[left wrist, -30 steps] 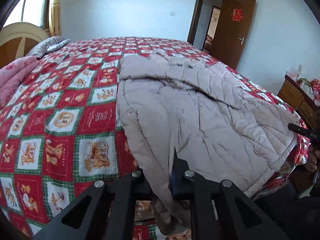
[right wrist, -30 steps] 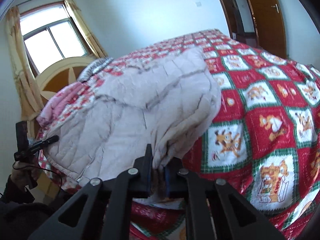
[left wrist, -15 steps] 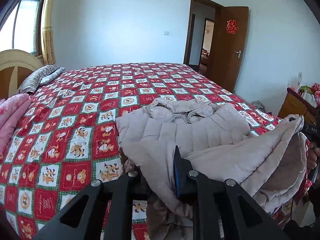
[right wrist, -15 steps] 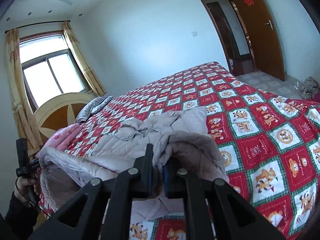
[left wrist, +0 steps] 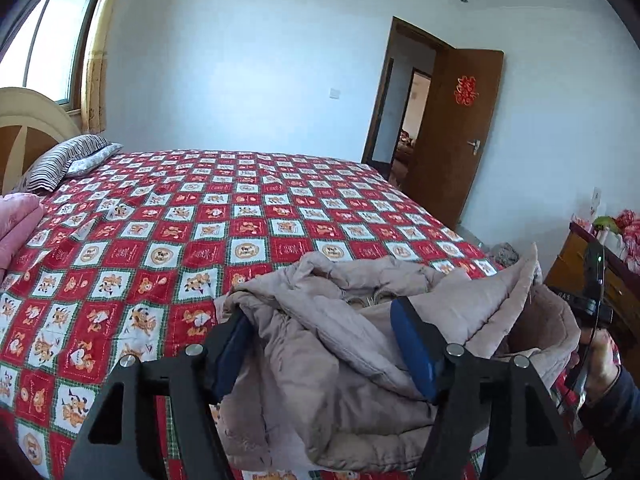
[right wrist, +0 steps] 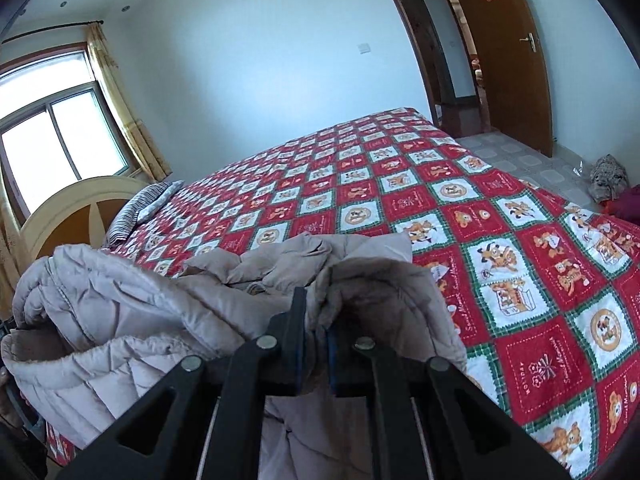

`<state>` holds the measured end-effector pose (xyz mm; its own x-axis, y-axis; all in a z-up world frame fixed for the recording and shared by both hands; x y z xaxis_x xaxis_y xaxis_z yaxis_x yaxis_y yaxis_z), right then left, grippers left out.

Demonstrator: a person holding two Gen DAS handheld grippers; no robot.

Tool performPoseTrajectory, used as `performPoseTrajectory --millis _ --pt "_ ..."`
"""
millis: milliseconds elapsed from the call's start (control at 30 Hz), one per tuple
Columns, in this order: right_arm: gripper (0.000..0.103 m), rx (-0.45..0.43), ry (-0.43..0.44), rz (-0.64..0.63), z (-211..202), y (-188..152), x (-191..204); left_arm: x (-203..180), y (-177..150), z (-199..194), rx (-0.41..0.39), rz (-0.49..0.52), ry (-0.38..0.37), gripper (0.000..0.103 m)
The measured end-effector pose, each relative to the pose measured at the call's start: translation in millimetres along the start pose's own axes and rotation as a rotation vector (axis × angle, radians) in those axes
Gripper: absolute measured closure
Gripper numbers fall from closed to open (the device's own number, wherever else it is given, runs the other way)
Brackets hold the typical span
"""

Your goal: Fold large clothes

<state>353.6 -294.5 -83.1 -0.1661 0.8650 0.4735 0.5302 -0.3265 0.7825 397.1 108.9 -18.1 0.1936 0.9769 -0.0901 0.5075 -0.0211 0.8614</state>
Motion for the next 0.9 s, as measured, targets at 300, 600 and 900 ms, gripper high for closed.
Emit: performPoseTrajectory --millis 300,600,900 --pt "0.093 0.06 -0.097 0.032 62.8 2.2 -30.3 14.2 -7.8 75.5 -0.017 0.184 0.349 0.001" --pt "0.093 0.077 -0.206 0.041 98.2 2.9 -54.7 -58.1 -35.5 69.4 -0.128 0.22 0.345 0.001" --pt "0.024 -0.102 -0.18 -0.021 68.9 25.8 -20.4 -125.8 -46.1 145.8 -0.174 0.45 0.538 0.001"
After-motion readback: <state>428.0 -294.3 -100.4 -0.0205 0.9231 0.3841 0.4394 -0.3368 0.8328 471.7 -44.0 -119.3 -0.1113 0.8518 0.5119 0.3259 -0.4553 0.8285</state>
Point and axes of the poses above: each gripper's, at about its wrist camera, not at the fingertips, and z roughly the way its jaws point, x to its left, y to its top, the point moved 7 cm from there along z, roughly the way its jaws point, and after that the axes turned 13 degrees about y, right-handed, at the moved point
